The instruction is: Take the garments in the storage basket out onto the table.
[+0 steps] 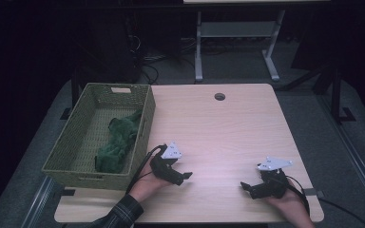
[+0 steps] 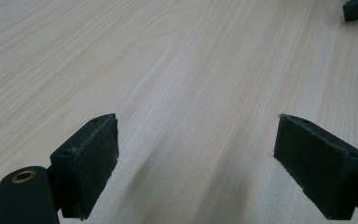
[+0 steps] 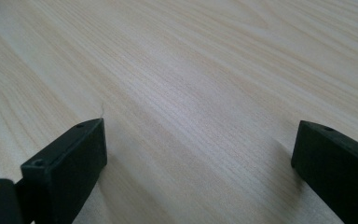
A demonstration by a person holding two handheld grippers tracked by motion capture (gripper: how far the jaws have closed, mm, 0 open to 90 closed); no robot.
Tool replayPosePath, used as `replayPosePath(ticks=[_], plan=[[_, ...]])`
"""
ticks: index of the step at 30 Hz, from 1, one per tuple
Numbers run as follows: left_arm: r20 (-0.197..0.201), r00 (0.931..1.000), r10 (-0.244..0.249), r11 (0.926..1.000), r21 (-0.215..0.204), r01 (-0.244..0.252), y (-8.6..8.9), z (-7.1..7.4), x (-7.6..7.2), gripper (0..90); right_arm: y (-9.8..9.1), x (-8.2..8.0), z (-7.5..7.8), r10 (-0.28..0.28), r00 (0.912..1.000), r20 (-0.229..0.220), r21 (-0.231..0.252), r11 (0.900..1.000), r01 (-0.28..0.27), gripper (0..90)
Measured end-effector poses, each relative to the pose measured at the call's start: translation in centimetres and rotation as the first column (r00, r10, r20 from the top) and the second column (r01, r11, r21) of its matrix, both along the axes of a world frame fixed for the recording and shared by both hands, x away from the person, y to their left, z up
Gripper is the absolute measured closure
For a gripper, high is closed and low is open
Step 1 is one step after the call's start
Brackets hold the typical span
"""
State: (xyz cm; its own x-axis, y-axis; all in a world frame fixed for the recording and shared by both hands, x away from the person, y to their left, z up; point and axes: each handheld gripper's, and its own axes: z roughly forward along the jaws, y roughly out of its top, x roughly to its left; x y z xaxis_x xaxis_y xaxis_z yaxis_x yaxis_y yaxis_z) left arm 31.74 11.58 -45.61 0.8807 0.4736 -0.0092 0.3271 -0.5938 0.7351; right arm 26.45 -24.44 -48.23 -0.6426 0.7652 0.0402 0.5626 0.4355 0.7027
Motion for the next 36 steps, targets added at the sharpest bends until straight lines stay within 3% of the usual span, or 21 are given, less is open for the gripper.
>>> replayPosePath(ticks=[10, 29, 36], plan=[[-0.002, 1.0, 0.003, 0.9996, -0.028, -0.003, 0.2, 1.1, -0.4, 13.3, 0.0, 0.0, 0.0, 0.0, 1.0, 0.0, 0.0, 1.0, 0.0, 3.0], [0.003, 0.9999, -0.01, 0.9998, -0.016, 0.01, 0.2, 3.4, -0.3, 13.3, 0.0, 0.0, 0.0, 0.0, 1.0, 0.0, 0.0, 1.0, 0.0, 3.0], [-0.019, 0.9998, -0.01, 0.9999, -0.013, 0.01, 0.1, 4.2, -0.2, 13.4, 0.0, 0.0, 0.0, 0.0, 1.0, 0.0, 0.0, 1.0, 0.0, 3.0]])
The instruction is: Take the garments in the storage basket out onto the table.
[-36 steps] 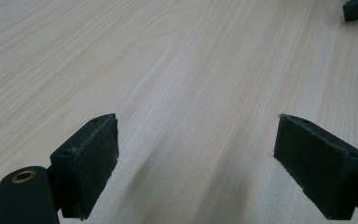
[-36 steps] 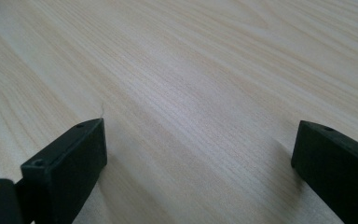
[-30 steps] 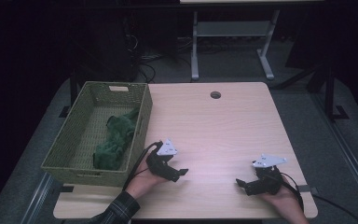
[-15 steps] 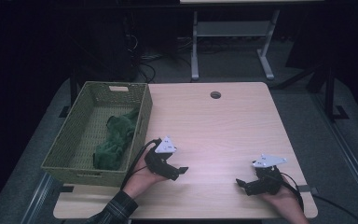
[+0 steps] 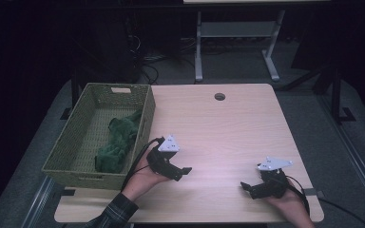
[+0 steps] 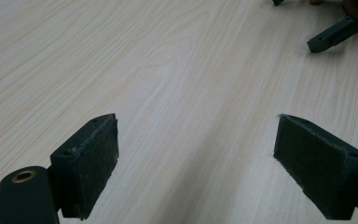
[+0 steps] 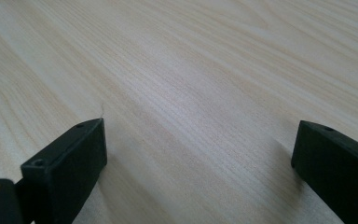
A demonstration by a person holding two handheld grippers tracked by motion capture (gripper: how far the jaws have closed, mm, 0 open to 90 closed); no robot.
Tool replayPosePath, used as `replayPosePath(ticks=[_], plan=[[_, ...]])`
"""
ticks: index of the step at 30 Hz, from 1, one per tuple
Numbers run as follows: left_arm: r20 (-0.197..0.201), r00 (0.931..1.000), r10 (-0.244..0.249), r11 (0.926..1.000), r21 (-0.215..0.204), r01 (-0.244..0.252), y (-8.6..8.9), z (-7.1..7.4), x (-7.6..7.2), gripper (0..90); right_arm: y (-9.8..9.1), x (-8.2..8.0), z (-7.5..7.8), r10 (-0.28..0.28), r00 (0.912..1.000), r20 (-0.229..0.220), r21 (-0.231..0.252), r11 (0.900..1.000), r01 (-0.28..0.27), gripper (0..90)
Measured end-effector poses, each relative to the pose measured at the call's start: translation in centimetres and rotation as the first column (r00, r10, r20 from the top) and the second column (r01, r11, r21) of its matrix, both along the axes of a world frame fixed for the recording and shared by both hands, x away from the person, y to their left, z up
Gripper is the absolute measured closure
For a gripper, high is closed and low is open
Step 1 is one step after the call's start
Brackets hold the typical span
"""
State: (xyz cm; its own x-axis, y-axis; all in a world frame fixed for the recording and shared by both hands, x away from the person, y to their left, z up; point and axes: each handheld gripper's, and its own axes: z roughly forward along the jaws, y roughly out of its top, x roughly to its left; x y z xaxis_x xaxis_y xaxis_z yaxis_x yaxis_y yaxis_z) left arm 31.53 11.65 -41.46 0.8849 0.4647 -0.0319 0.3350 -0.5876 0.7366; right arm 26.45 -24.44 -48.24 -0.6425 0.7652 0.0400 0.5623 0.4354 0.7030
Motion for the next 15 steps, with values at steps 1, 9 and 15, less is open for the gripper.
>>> replayPosePath(ticks=[1, 9, 15], plan=[[0.002, 1.0, -0.007, 0.9999, 0.008, 0.007, 0.0, 0.2, 0.0, 13.3, 0.0, 0.0, 0.0, 0.0, 1.0, 0.0, 0.0, 1.0, 0.0, 3.0], [-0.004, 0.9999, -0.015, 0.9997, -0.019, 0.015, 0.2, 1.9, 0.2, 13.4, 0.0, 0.0, 0.0, -0.001, 1.0, 0.0, 0.0, 1.0, 0.001, 3.0], [0.005, 0.9996, -0.029, 0.9995, -0.015, 0.029, 0.2, 2.9, 0.3, 13.4, 0.0, 0.0, 0.0, 0.0, 1.0, 0.001, 0.0, 1.0, 0.0, 3.0]])
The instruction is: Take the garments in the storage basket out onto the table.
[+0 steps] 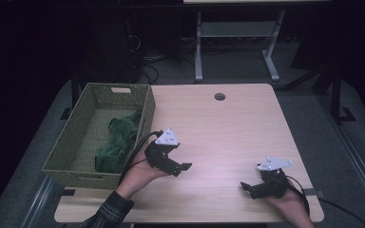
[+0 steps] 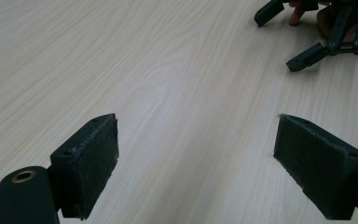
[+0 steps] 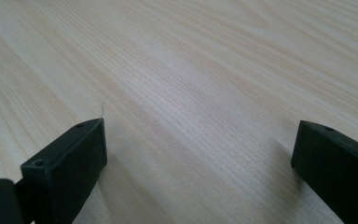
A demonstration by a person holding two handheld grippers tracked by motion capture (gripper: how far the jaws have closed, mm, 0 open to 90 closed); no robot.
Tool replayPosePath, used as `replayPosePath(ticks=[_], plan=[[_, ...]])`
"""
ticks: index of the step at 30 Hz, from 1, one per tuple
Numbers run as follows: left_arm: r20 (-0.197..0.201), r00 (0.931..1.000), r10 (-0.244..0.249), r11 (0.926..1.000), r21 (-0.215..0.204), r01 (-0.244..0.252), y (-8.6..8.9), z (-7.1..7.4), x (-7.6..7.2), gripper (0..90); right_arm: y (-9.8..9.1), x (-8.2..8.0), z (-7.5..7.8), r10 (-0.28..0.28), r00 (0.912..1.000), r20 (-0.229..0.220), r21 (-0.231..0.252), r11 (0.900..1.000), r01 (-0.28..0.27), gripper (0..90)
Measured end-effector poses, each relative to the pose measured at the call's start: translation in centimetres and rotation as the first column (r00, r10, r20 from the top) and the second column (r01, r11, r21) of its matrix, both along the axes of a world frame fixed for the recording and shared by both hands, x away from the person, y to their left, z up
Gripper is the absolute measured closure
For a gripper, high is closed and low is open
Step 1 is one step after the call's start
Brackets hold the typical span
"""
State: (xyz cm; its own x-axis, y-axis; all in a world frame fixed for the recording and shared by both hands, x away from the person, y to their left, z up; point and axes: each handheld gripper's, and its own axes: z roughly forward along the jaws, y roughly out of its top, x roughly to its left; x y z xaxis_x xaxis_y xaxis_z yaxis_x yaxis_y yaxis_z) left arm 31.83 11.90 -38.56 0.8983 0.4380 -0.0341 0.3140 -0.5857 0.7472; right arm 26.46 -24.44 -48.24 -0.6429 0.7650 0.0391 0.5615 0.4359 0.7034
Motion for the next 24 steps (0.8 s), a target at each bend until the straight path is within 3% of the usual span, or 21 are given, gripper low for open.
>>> replayPosePath(ticks=[4, 15, 17, 24], plan=[[0.001, 1.0, -0.003, 0.9998, -0.019, 0.003, 0.3, 0.6, 0.2, 13.3, 0.0, 0.0, 0.0, -0.001, 1.0, -0.001, 0.001, 1.0, 0.001, 3.0], [0.014, 0.9997, -0.021, 0.9996, -0.016, 0.022, 1.1, 2.1, 0.9, 13.8, 0.0, 0.0, 0.0, 0.0, 1.0, 0.0, 0.0, 1.0, 0.0, 3.0], [0.012, 0.9998, -0.013, 0.9994, -0.032, 0.014, 1.3, 2.3, 1.1, 13.8, 0.0, 0.0, 0.0, 0.0, 1.0, 0.0, 0.001, 1.0, 0.0, 3.0], [0.016, 0.9999, 0.0, 0.9997, -0.026, 0.0, 2.1, 2.8, 1.7, 13.8, 0.0, 0.0, 0.0, 0.0, 1.0, 0.0, 0.0, 1.0, 0.0, 3.0]])
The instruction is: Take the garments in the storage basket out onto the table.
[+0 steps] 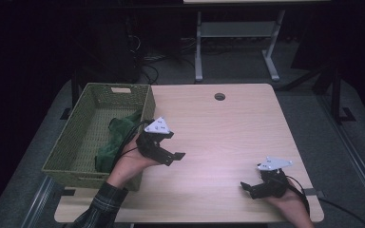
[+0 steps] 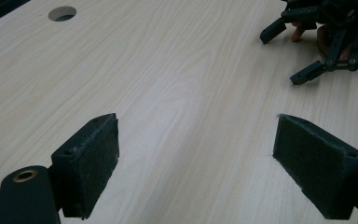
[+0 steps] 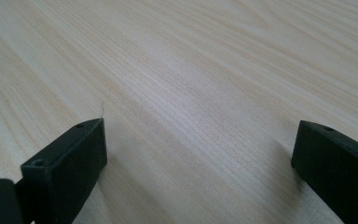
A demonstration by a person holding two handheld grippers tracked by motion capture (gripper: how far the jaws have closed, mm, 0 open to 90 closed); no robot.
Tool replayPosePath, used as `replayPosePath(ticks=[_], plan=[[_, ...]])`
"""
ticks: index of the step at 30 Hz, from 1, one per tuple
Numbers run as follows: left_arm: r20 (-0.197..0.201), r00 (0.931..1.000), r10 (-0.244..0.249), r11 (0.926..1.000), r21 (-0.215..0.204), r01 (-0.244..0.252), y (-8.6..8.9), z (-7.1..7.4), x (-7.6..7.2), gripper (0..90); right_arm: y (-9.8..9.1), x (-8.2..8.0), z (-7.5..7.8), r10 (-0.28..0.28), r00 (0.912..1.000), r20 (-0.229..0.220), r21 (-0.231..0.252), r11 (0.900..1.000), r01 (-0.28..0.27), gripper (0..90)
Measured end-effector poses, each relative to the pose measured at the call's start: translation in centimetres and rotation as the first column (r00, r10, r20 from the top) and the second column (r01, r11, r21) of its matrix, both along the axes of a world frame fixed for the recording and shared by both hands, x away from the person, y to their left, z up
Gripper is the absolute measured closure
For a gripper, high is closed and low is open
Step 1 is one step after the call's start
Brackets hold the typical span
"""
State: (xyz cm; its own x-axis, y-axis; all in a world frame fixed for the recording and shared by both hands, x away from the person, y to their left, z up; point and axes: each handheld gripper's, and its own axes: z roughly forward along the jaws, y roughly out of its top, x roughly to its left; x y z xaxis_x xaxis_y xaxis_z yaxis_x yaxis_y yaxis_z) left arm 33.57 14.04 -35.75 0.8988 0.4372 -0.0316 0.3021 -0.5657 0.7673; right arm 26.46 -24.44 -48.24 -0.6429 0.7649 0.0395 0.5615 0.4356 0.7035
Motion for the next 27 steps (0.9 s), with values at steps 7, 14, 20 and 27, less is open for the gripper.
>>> replayPosePath(ticks=[7, 14, 20, 27], plan=[[0.016, 0.9996, 0.022, 0.9996, -0.019, -0.022, 1.6, 0.9, 0.7, 13.8, 0.0, 0.0, 0.0, 0.0, 1.0, 0.0, 0.0, 1.0, 0.0, 3.0], [0.017, 0.9989, 0.043, 0.9987, -0.028, -0.042, 2.7, 1.5, 1.2, 13.8, 0.0, 0.1, 0.0, 0.001, 1.0, 0.003, 0.0, 1.0, -0.001, 3.0], [0.022, 0.9972, 0.071, 0.9971, -0.03, -0.071, 4.0, 1.8, 1.5, 13.8, 0.0, 0.1, 0.0, 0.002, 1.0, 0.005, -0.002, 1.0, -0.002, 3.0], [0.032, 0.9945, 0.1, 0.9944, -0.038, -0.098, 5.3, 2.3, 1.6, 13.9, 0.0, 0.1, 0.0, 0.002, 1.0, 0.004, -0.002, 1.0, -0.002, 3.0]])
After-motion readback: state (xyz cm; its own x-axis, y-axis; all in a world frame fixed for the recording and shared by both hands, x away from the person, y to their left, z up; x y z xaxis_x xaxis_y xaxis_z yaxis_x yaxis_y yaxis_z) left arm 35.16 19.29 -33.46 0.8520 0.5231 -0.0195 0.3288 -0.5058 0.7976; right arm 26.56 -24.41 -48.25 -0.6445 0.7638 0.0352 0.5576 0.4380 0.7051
